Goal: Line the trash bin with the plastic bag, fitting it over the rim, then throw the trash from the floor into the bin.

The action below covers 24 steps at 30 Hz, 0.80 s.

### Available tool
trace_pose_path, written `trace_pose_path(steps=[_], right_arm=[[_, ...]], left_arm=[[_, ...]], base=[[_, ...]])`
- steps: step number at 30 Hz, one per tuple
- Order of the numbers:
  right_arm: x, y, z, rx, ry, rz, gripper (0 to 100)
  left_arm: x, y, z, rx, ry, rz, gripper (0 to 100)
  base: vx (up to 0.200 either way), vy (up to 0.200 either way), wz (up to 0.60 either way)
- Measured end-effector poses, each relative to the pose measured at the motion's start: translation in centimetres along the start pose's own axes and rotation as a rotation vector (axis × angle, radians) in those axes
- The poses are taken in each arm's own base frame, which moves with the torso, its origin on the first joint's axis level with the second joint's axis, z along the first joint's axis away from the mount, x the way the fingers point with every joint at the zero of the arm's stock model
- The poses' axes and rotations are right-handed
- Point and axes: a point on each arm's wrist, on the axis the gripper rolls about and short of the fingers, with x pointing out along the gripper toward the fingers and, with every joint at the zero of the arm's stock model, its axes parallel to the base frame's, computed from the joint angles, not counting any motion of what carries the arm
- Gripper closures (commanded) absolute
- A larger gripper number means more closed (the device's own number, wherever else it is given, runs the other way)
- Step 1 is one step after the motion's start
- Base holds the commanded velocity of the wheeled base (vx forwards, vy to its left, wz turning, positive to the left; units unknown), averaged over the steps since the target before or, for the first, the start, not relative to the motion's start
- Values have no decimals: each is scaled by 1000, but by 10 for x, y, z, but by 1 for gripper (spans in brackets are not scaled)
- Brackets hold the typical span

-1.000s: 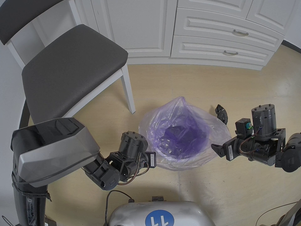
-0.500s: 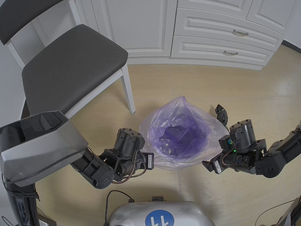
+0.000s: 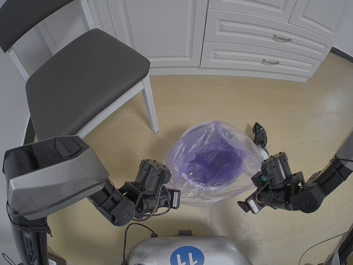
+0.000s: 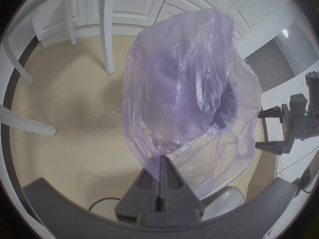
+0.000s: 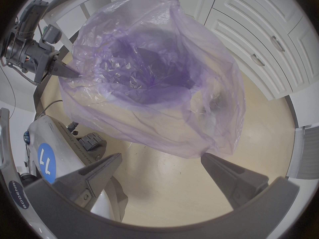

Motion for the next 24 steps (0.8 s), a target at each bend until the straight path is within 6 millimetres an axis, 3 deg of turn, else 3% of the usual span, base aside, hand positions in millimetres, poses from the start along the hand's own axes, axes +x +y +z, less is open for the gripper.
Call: trace_pose_path(steps=[8, 9, 24], right_arm=[[-20, -8, 4, 14, -54, 6, 0], [-23, -10, 5, 18, -64, 5, 0], [-45, -30, 14, 70, -155, -19, 0]], left_arm=[[-4, -2, -5, 15, 5, -6, 100], [-5, -2, -4, 15, 2, -6, 0], [-27, -5, 2, 18, -24, -22, 0]], base=[[0, 0, 0], [0, 0, 0], [0, 0, 0]])
